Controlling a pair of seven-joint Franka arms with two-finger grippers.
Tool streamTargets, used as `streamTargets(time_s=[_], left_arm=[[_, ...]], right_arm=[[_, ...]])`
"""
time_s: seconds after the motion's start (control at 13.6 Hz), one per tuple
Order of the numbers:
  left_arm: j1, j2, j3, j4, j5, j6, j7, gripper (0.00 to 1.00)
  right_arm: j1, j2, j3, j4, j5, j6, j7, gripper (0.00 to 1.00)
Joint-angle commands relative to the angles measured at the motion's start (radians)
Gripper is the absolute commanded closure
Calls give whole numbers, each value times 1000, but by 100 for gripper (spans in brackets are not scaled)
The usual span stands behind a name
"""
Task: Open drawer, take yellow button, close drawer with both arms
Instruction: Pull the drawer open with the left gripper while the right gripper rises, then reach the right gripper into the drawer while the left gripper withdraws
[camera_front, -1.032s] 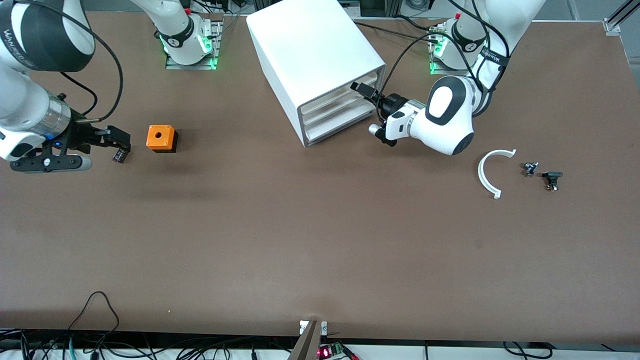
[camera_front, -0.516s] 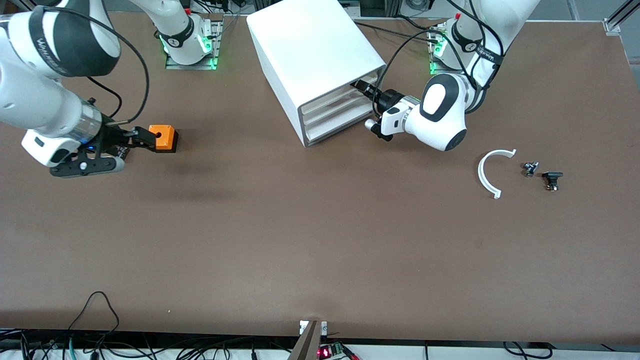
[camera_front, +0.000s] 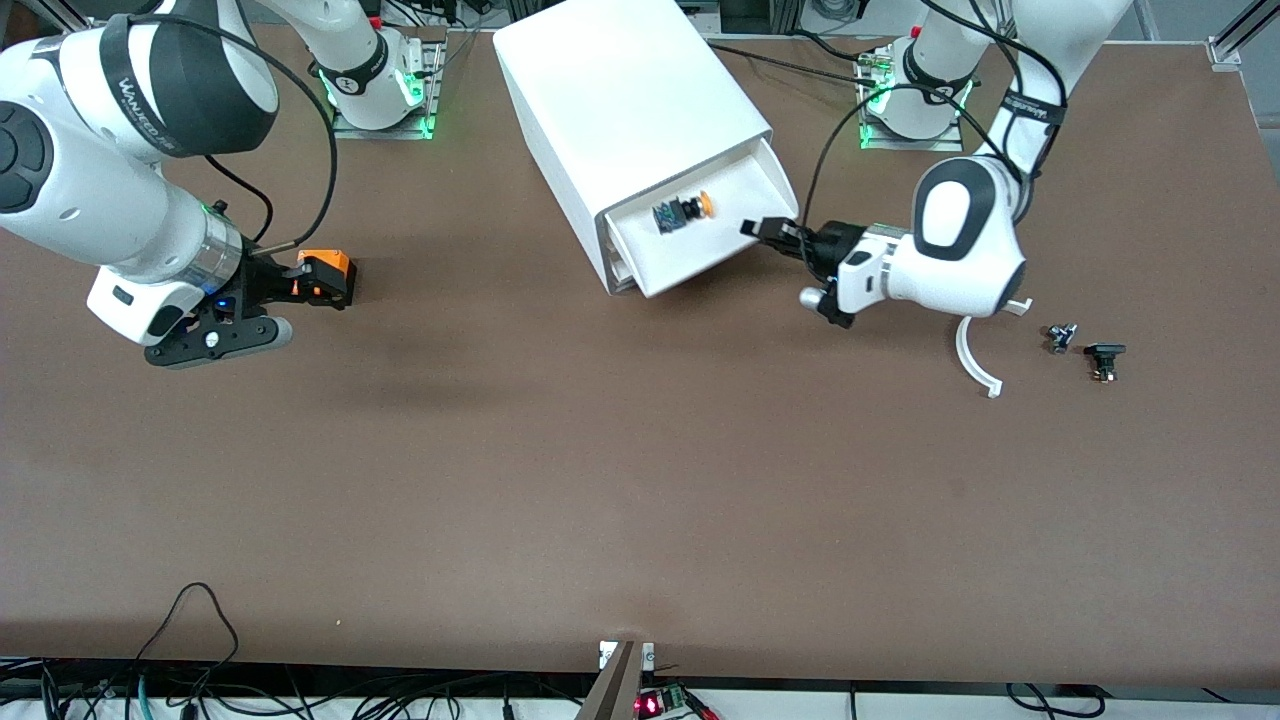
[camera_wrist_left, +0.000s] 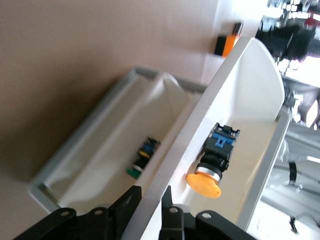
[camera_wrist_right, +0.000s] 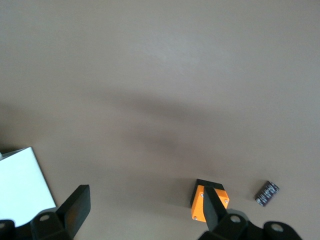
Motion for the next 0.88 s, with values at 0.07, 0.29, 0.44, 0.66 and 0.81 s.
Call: streamTargets(time_s=[0.07, 0.29, 0.44, 0.66, 0.81], left_arm=[[2, 9, 33, 12, 31, 141, -11, 100], [13, 1, 36, 22, 28, 154, -11, 0], [15, -6, 36, 25, 30, 157, -11, 0], [18, -57, 36, 27, 94, 260, -13, 0], [34, -106, 36, 27, 162, 323, -13, 0]], right_arm=[[23, 38, 14, 82, 39, -8, -27, 0], [47, 66, 33, 99, 39, 34, -27, 0], [104, 97, 34, 119, 41, 57, -47, 0], [196, 163, 42, 186, 42, 74, -99, 0], [253, 219, 59, 269, 42, 77, -169, 0]])
